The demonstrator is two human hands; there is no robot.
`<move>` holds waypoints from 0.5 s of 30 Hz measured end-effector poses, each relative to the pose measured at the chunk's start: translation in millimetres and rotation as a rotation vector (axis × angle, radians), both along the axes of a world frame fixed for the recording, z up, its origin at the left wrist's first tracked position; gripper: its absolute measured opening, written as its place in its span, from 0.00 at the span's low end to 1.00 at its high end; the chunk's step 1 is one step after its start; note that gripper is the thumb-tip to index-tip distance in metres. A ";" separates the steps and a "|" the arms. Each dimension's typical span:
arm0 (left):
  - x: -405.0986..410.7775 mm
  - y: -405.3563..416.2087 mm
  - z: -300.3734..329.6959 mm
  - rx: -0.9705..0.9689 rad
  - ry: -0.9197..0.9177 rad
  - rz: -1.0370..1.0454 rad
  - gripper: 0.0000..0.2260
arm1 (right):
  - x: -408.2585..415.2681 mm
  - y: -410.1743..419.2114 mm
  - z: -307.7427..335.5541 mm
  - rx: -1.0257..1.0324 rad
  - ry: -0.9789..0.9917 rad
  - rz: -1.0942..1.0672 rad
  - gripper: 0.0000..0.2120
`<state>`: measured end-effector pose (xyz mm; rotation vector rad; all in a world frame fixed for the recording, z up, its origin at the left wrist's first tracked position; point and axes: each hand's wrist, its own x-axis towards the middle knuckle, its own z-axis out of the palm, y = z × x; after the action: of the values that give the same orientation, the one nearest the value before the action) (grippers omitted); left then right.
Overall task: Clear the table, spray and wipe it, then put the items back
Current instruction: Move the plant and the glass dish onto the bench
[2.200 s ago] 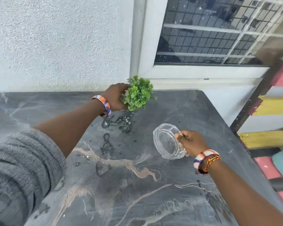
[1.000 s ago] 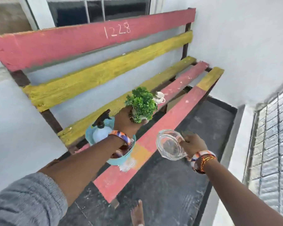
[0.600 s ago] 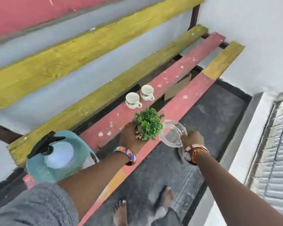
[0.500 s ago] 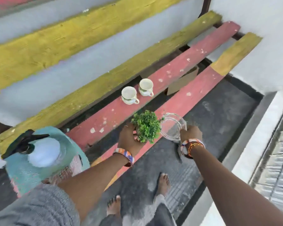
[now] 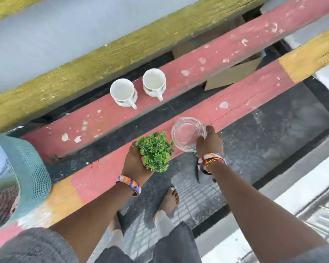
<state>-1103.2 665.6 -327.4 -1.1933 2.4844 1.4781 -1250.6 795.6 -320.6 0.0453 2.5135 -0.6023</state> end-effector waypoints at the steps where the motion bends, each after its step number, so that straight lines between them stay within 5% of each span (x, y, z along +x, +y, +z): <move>1: 0.2 0.7 0.0 -0.023 -0.004 -0.006 0.28 | -1.4 0.2 0.4 0.006 0.008 0.035 0.19; 15: -0.3 -4.3 4.7 -0.247 0.032 -0.096 0.20 | -14.3 -6.9 3.1 0.001 0.044 0.235 0.19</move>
<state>-1103.5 661.4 -322.7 -1.0675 2.7666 1.2058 -1264.9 788.8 -317.6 -0.2616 2.5128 -0.5104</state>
